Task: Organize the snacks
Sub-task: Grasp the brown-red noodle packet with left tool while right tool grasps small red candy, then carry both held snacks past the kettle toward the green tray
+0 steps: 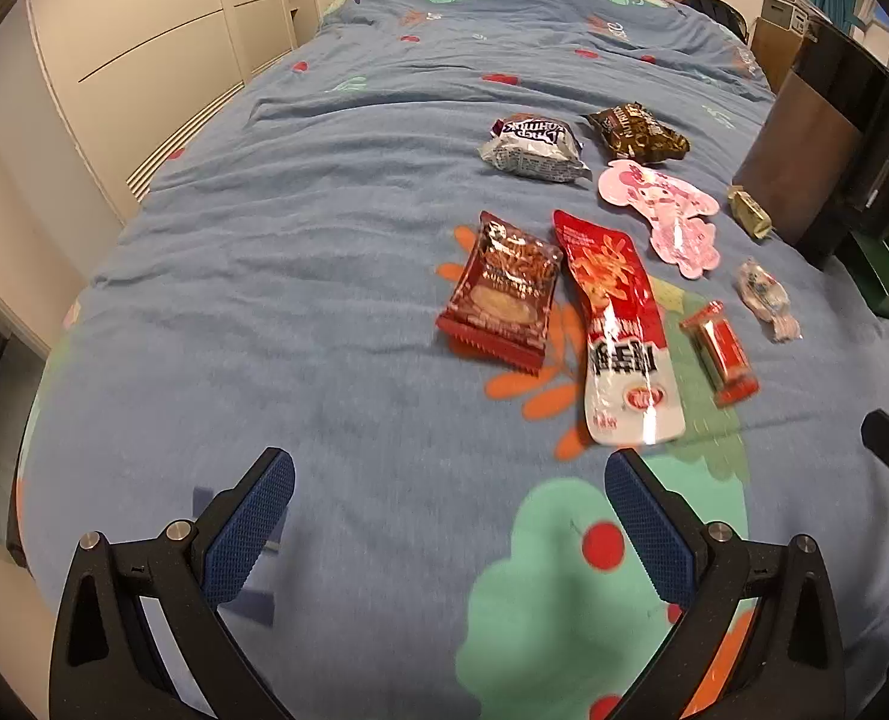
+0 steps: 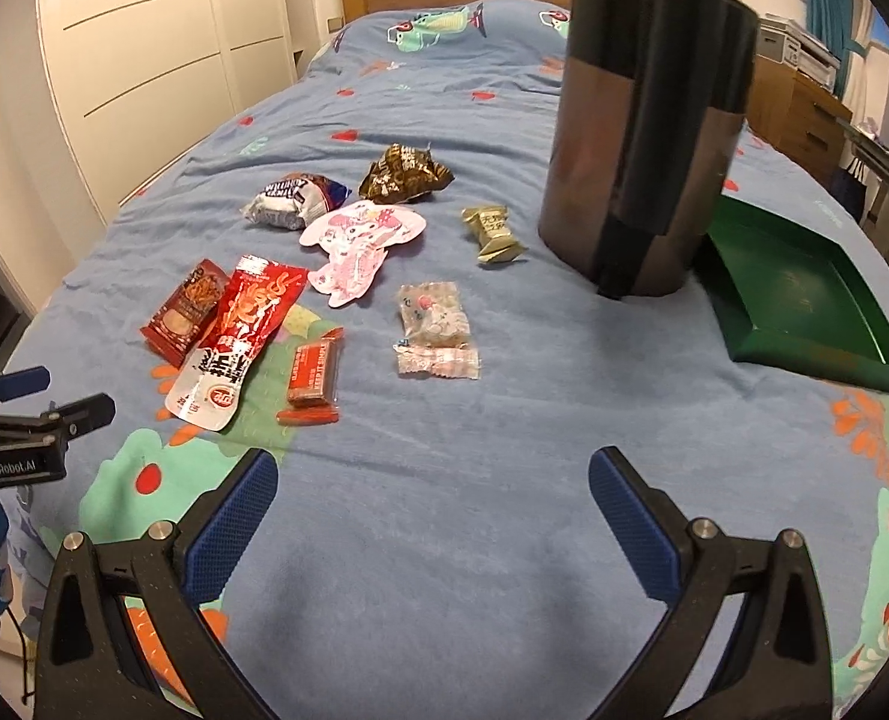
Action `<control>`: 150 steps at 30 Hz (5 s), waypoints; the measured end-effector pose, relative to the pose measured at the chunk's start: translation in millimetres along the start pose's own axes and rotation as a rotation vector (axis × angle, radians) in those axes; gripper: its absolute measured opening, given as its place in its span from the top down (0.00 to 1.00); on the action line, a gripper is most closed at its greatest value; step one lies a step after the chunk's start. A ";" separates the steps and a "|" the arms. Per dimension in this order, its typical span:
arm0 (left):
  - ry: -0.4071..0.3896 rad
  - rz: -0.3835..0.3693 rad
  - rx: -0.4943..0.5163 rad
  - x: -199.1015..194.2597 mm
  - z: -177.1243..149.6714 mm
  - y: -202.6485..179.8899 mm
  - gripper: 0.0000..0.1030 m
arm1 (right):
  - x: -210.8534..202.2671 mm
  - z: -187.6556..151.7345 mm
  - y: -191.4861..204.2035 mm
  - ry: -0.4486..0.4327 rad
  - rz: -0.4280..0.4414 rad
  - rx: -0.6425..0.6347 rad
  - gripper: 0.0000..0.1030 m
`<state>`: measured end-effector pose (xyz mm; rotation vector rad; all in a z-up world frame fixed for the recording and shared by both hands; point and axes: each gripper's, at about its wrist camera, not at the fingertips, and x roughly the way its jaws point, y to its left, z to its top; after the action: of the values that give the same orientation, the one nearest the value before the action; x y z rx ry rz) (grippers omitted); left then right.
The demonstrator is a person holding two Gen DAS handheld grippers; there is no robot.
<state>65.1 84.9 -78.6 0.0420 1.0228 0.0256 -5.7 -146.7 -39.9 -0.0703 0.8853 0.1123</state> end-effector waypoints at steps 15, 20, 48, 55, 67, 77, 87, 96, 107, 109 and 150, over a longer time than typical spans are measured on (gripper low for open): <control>-0.006 0.013 0.084 39.8 42.4 -3.1 0.12 | 42.3 13.6 9.1 0.063 0.071 -0.008 0.00; 0.005 0.008 0.107 52.2 49.0 -3.9 0.15 | 52.6 19.5 20.6 0.073 0.110 -0.017 0.00; 0.046 -0.044 0.221 95.4 66.7 -23.3 0.30 | 112.0 37.4 54.3 0.159 0.149 -0.057 0.25; 0.024 -0.074 0.219 97.1 64.3 -29.0 0.41 | 115.2 35.2 58.7 0.152 0.142 -0.089 0.25; -0.002 -0.083 0.254 87.8 56.4 -42.4 0.58 | 115.2 34.8 65.2 0.154 0.135 -0.117 0.35; -0.015 -0.068 0.263 79.8 54.9 -46.5 0.59 | 112.6 35.0 65.8 0.141 0.131 -0.117 0.36; -0.029 -0.047 0.244 69.3 53.0 -40.5 0.59 | 103.5 35.8 62.0 0.120 0.147 -0.105 0.36; -0.034 -0.034 0.210 55.0 50.1 -24.2 0.59 | 93.2 36.3 64.4 0.109 0.161 -0.104 0.36; -0.055 -0.023 0.178 21.5 40.1 -19.4 0.59 | 69.2 36.4 58.9 0.089 0.170 -0.091 0.36; -0.059 -0.026 0.177 13.1 36.6 -22.9 0.59 | 63.2 35.8 54.9 0.082 0.168 -0.085 0.36; -0.080 -0.232 0.460 -85.9 0.0 -247.0 0.59 | -47.4 -17.0 -164.9 -0.009 -0.081 0.214 0.36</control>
<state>20.7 -165.4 -17.0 0.3405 0.9310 -0.4209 -27.5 -315.3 -11.5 0.0935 0.8799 -0.0580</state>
